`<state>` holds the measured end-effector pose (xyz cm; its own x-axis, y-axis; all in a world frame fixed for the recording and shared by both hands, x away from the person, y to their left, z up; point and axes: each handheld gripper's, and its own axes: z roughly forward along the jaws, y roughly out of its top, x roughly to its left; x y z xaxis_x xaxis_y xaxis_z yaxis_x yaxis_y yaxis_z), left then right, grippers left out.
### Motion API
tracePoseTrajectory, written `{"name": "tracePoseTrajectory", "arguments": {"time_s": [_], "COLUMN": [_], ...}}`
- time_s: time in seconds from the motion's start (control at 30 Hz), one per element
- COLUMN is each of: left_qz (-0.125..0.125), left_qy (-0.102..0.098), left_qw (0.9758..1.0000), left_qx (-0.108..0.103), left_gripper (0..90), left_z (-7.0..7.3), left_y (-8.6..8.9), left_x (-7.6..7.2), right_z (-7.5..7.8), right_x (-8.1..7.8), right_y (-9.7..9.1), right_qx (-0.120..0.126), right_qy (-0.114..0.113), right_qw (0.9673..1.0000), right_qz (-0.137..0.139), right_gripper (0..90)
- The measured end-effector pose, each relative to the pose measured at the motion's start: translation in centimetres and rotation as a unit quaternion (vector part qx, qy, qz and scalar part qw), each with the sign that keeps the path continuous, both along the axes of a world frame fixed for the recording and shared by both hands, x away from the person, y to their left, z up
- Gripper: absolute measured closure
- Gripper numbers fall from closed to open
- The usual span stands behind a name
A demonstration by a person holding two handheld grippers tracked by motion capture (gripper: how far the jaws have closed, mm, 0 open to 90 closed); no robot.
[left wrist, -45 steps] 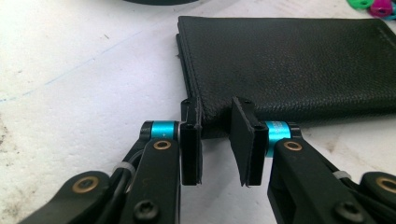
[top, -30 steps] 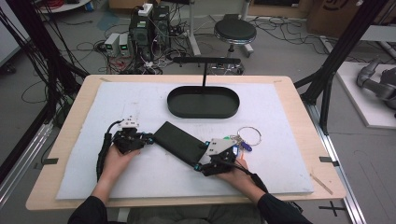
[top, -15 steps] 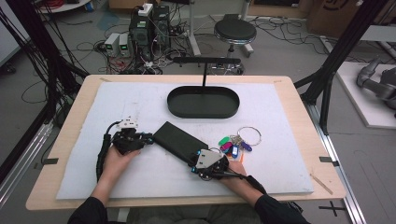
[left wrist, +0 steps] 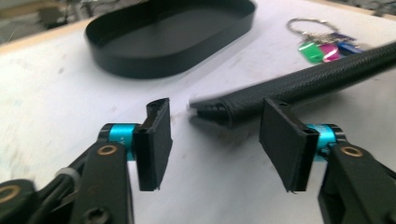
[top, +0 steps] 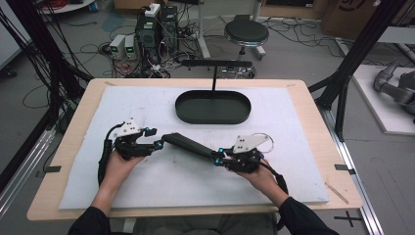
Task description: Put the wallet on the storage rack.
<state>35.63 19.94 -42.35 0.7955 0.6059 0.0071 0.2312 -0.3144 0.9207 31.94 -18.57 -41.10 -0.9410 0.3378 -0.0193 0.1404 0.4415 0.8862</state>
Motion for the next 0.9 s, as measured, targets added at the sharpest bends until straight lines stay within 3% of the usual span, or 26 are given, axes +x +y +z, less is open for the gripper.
{"name": "tracePoseTrajectory", "arguments": {"time_s": [0.07,0.1,0.13,0.2,0.23,0.27,0.37,0.5,0.53,0.67,0.77,0.8,0.9], "left_qz": [-0.012,-0.027,-0.056,-0.062,-0.066,-0.066,-0.07,-0.099,-0.11,-0.14,-0.148,-0.156,-0.152], "left_qy": [-0.01,-0.019,-0.027,-0.033,-0.048,-0.061,-0.066,-0.04,-0.036,-0.021,-0.013,-0.015,-0.022], "left_qw": [0.9999,0.9994,0.9981,0.9975,0.9966,0.9955,0.9948,0.9938,0.993,0.9895,0.9885,0.9871,0.9874], "left_qx": [0.002,0.004,0.009,0.012,0.016,0.03,0.033,0.03,0.021,0.025,0.03,0.032,0.038], "left_gripper": [40.6,40.6,35.7,35.5,35.5,35.3,35.3,35.3,35.2,35.6,40.5,46.7,55.5], "left_z": [0.2,0.4,0.6,0.7,0.6,0.4,-0.1,0.4,0.5,0.2,-0.2,-0.4,-0.4], "left_y": [-0.2,-0.5,-1.1,-1.3,-1.6,-2.1,-2.6,-3.4,-3.6,-4.2,-4.5,-4.7,-4.8], "left_x": [0.0,0.0,0.1,0.1,0.1,0.2,0.6,1.8,2.1,3.1,3.4,3.5,3.5], "right_z": [0.2,0.2,0.4,0.5,0.5,0.4,0.4,0.4,0.5,0.4,0.4,0.4,0.4], "right_x": [0.2,0.2,0.5,0.7,0.7,1.1,1.3,1.4,1.4,1.5,1.6,1.8,1.9], "right_y": [-0.7,-0.7,-1.6,-2.2,-2.2,-2.9,-3.6,-3.9,-4.0,-4.1,-4.2,-4.2,-4.5], "right_qx": [0.013,0.013,0.027,0.036,0.036,0.046,0.051,0.053,0.054,0.058,0.059,0.062,0.063], "right_qy": [0.015,0.015,0.031,0.045,0.045,0.065,0.074,0.074,0.077,0.081,0.085,0.085,0.084], "right_qw": [0.9998,0.9998,0.9991,0.9983,0.9983,0.9969,0.9959,0.9958,0.9955,0.9949,0.9945,0.9943,0.9942], "right_qz": [0.005,0.005,0.004,0.0,0.0,-0.001,-0.004,-0.008,-0.008,-0.013,-0.015,-0.018,-0.023], "right_gripper": [82.9,82.9,83.0,82.9,82.9,82.9,82.9,82.8,82.7,82.6,82.5,82.3,81.1]}}
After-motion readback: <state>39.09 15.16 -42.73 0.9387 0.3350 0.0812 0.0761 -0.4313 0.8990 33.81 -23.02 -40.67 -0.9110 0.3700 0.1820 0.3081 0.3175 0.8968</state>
